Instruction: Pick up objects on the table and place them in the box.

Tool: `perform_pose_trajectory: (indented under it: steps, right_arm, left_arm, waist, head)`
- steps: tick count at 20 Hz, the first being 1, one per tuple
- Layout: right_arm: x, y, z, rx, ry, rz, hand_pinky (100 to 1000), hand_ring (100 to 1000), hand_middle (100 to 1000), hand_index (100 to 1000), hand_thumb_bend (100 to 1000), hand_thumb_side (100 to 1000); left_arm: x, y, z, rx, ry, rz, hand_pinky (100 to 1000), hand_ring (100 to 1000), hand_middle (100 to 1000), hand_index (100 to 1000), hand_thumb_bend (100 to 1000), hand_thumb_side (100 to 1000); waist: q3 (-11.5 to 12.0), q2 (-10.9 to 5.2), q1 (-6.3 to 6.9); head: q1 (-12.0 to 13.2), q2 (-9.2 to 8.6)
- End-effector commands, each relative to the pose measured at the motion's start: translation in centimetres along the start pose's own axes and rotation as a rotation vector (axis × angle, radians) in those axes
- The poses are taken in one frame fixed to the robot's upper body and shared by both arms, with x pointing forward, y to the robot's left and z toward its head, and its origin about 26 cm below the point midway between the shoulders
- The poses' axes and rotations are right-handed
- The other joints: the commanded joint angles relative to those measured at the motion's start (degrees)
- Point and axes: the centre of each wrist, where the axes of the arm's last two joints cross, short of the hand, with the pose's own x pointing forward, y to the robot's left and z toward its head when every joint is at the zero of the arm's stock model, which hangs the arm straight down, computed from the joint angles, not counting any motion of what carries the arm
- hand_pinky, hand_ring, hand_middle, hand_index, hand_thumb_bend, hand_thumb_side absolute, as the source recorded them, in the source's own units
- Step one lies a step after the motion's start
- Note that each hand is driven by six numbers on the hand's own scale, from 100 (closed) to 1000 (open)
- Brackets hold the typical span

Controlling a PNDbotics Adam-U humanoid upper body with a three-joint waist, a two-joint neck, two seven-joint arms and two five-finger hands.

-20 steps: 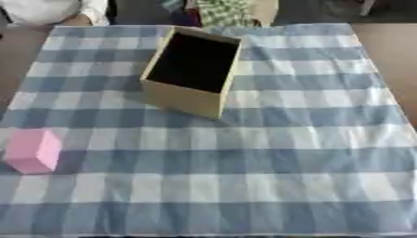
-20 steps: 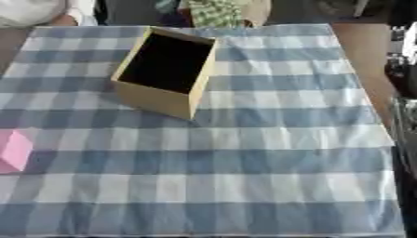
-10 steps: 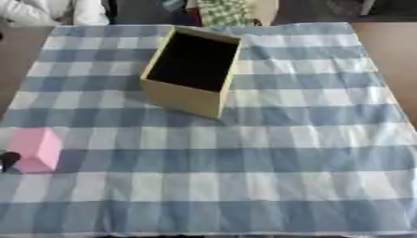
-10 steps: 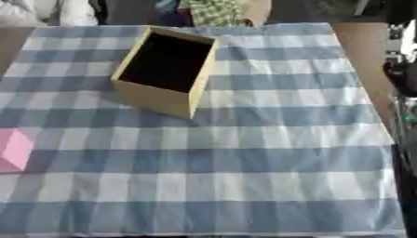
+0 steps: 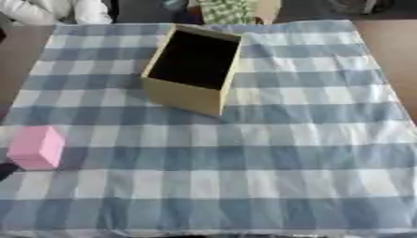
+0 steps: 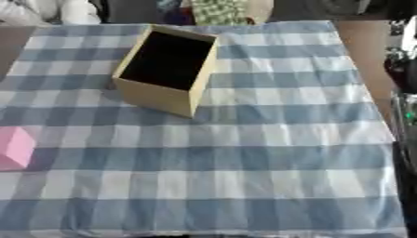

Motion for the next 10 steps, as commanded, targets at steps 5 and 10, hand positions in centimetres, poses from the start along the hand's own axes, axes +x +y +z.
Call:
perform_pose_trajectory:
  steps: [5,10]
  right_arm:
    - [0.3,-0.5,-0.9,0.027,-0.036,0.016,790,616,596,779,100,754]
    - [0.3,-0.4,-0.9,0.027,-0.038,0.012,789,616,595,779,100,754]
  left_arm:
    - [-1.8,2.1,-0.6,-0.075,0.059,-0.081,703,833,833,910,687,510]
    - [-3.4,3.0,-1.4,-0.137,0.101,-0.092,717,839,835,908,690,501]
  waist:
    - [0.1,-0.78,0.46]
    - [-0.1,-0.72,0.48]
  head:
    - [0.4,0.4]
    - [0.5,0.4]
